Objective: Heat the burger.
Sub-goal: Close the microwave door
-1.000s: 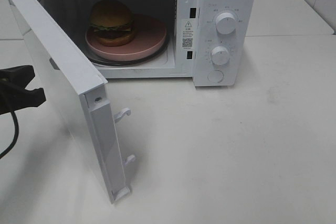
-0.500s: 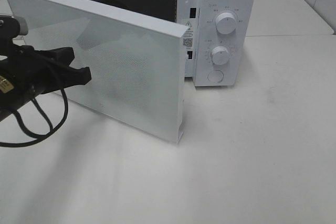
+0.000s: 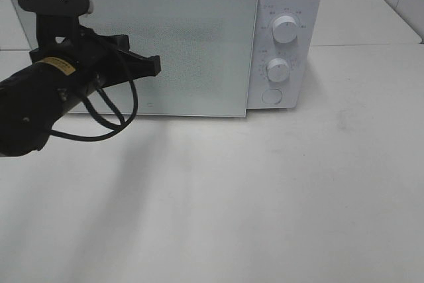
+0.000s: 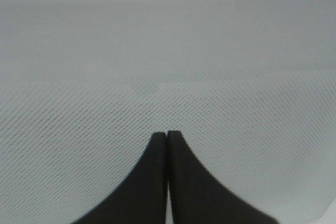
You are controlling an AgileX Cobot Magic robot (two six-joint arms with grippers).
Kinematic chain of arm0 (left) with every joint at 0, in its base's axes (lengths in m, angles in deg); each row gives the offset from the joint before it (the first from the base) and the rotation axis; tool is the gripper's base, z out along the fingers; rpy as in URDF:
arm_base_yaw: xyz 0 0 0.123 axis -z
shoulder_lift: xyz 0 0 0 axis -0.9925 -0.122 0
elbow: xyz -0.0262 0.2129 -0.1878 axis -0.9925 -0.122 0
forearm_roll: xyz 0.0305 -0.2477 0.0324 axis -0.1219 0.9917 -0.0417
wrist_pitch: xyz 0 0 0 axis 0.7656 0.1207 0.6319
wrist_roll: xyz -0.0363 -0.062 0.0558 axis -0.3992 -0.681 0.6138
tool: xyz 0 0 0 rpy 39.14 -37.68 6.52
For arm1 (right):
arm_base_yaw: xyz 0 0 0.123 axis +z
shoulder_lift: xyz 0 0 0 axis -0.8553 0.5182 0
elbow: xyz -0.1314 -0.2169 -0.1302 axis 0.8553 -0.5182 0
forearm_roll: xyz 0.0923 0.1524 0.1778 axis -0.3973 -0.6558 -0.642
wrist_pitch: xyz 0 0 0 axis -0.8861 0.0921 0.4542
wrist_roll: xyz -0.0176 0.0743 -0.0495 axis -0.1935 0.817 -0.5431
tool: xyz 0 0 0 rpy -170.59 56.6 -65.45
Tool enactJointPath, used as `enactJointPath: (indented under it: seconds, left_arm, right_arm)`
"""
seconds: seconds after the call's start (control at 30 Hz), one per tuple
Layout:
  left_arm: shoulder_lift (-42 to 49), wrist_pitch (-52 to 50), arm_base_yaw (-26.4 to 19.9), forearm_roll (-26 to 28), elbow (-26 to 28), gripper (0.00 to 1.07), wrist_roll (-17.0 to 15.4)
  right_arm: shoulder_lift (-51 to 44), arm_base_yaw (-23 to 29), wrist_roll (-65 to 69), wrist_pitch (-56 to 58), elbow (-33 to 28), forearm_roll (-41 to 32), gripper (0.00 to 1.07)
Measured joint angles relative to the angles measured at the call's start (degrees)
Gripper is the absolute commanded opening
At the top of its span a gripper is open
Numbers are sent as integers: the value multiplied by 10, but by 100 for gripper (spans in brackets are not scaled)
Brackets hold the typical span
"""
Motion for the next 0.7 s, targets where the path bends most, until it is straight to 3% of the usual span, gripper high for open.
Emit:
enactJointPath:
  seconds: [0.27,0.7]
  left_arm:
    - [-37,48,16,37,81,0,31]
    - [-88,133,29,53,158,0,36]
  right_arm:
    - [0,0,0,0,0,0,72]
    - [0,0,0,0,0,0,72]
